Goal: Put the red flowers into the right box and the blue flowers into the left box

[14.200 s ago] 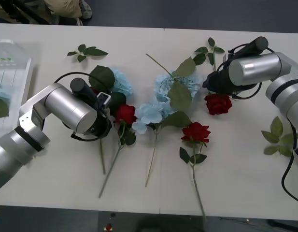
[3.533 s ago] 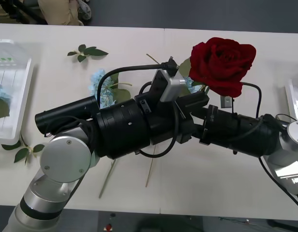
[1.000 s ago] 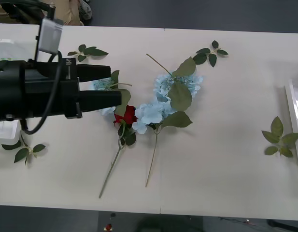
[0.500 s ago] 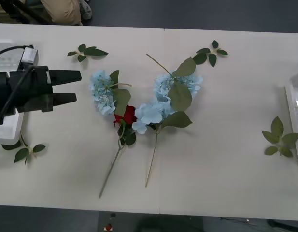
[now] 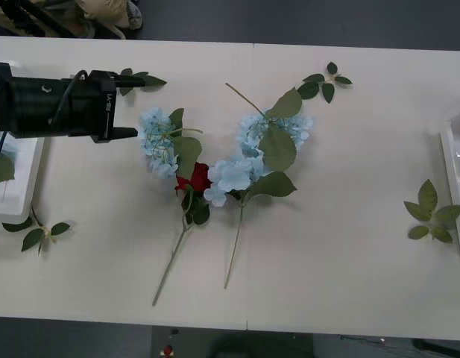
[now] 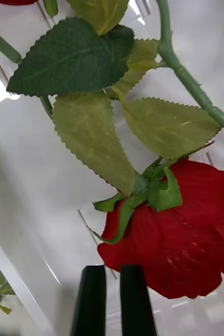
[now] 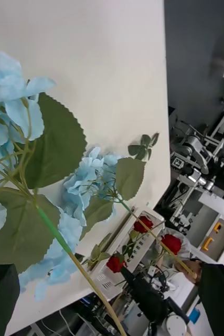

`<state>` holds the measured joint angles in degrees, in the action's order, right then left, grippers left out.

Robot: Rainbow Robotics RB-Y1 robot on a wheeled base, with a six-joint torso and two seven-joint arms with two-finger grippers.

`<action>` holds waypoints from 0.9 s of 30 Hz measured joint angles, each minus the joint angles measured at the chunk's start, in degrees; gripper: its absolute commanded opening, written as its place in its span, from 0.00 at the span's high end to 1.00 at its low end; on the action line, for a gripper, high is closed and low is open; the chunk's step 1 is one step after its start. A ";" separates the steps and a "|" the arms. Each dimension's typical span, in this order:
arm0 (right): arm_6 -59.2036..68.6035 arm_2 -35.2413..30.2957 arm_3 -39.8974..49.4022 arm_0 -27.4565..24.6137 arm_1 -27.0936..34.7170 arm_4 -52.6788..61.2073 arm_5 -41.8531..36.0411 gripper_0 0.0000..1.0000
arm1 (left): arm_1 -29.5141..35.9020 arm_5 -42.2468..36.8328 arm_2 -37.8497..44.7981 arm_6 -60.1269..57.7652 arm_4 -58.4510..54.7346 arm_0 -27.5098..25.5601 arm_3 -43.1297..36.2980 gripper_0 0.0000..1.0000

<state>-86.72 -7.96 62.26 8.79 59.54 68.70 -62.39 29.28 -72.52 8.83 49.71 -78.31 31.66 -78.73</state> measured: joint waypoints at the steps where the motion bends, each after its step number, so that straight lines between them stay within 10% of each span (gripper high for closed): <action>1: 0.01 0.47 0.00 0.00 0.00 0.00 0.38 0.47 | 0.00 0.55 -0.75 -0.07 -0.40 0.88 2.27 0.00; 6: 0.01 0.90 0.01 0.00 0.00 -0.16 0.52 0.22 | 0.00 6.40 -4.16 -0.38 -3.34 2.90 9.68 0.00; 15: 5.05 0.90 0.02 3.03 0.00 3.40 -13.10 0.17 | 0.00 16.01 -14.23 -2.33 -9.76 2.93 13.46 0.00; 24: 42.02 6.37 9.29 13.86 0.00 3.85 -28.07 0.17 | -0.02 16.22 -18.43 -2.62 -16.35 2.93 13.47 0.00; 27: 52.58 12.06 12.00 19.23 -0.24 3.85 -30.64 0.17 | -0.02 16.22 -18.44 -2.65 -16.47 2.93 13.49 0.85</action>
<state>-34.14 4.10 74.26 28.02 59.31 72.55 -93.03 29.27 -56.30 -9.60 47.06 -94.78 34.59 -65.24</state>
